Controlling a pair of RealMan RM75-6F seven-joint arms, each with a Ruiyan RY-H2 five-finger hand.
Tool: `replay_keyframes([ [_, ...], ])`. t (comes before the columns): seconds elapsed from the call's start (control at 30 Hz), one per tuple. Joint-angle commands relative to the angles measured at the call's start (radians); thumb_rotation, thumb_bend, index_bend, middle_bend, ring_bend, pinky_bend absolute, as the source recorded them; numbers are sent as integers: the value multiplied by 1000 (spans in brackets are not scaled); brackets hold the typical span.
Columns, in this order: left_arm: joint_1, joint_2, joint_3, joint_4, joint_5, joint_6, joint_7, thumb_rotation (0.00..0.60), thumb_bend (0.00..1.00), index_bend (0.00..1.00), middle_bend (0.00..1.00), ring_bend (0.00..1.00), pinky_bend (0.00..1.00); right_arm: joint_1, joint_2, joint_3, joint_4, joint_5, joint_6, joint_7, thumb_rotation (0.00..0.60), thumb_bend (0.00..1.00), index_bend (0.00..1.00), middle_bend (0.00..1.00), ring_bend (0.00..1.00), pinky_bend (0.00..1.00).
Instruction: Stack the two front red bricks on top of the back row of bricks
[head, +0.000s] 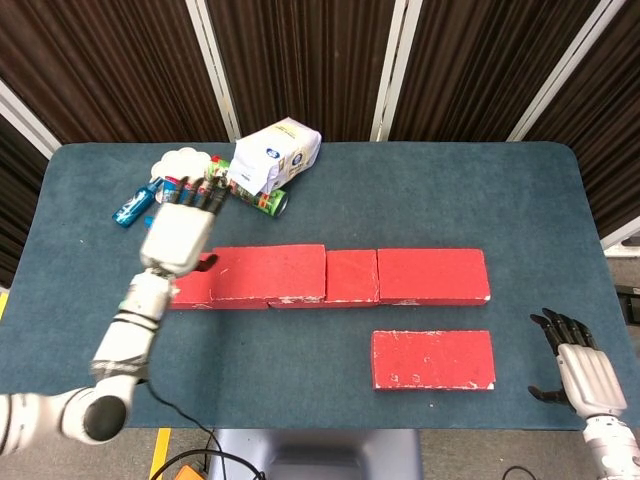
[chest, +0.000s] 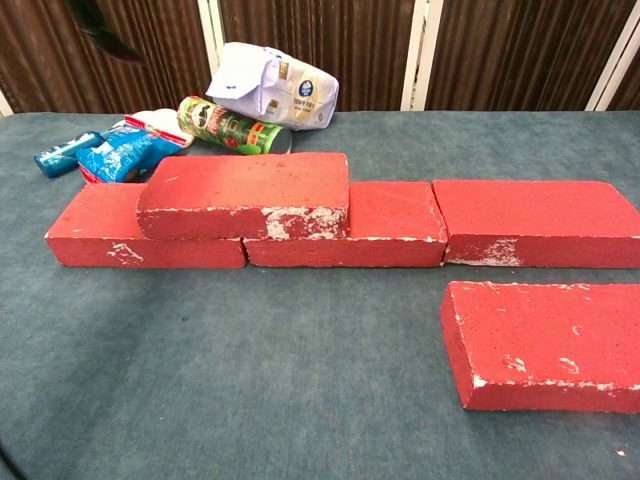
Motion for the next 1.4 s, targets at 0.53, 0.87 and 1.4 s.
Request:
replay_keyframes([
  [0.53,701,143,339,293,683,259,-663,600,225,0,0,0,36,91,-37,-2,-68,-115,-116,-2,600,0,213,136,73,0],
  [0.87,755,98,321,334,701,251,-693,600,225,0,0,0,35,226,-95,14,-246,116,-247,-378,600,0,176,135,59,0],
  [1.4,854,-25,300,356,733,317,-662,600,224,0,0,0,31,327,-157,-12,-198,309,-251,-530,600,0,146,110,30,0],
])
